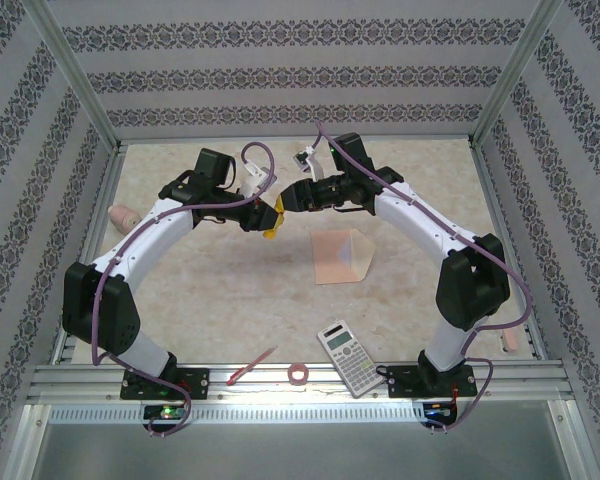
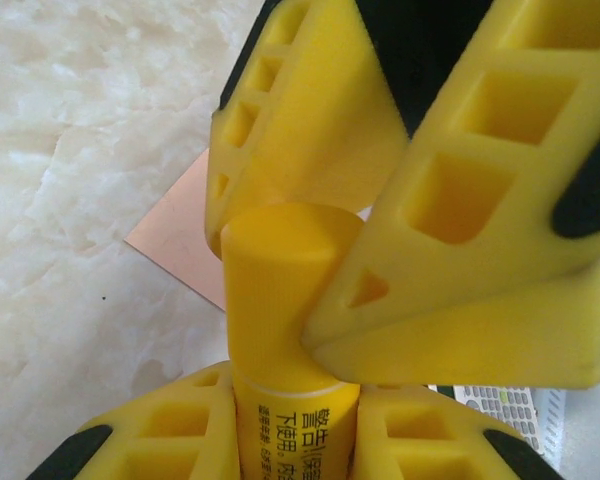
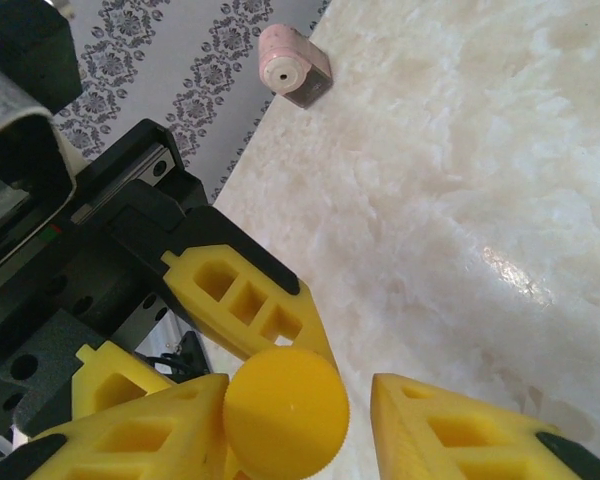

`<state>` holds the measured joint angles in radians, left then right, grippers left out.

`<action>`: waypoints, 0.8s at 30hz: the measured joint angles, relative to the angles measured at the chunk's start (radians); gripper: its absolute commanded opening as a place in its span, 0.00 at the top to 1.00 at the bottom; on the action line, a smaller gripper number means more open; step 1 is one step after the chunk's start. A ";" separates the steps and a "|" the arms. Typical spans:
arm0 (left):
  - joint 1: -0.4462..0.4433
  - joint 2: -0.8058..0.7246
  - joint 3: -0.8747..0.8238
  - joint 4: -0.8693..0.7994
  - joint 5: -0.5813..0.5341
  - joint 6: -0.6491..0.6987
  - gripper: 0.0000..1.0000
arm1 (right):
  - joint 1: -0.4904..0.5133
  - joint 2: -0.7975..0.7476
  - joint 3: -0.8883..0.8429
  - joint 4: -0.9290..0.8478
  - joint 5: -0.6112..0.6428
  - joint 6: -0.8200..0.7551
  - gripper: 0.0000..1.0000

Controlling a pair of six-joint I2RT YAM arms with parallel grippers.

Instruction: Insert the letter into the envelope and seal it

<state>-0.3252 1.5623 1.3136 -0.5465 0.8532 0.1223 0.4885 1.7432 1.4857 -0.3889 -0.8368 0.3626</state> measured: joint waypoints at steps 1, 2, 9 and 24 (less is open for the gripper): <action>0.000 0.001 0.000 0.000 0.000 0.000 1.00 | 0.000 -0.001 0.000 0.001 0.003 0.000 0.60; 0.000 0.002 0.000 0.000 0.000 0.000 1.00 | 0.000 -0.002 0.000 0.001 0.006 0.000 0.62; 0.000 0.004 0.000 0.000 0.000 -0.004 1.00 | 0.000 -0.004 -0.003 0.015 0.016 0.001 0.62; 0.000 0.010 0.000 0.000 0.000 -0.011 1.00 | 0.000 -0.013 -0.006 0.026 0.029 0.006 0.73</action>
<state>-0.3252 1.5719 1.3140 -0.5461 0.8536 0.1112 0.4881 1.7302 1.4796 -0.3626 -0.8078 0.3687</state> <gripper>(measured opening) 0.241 0.258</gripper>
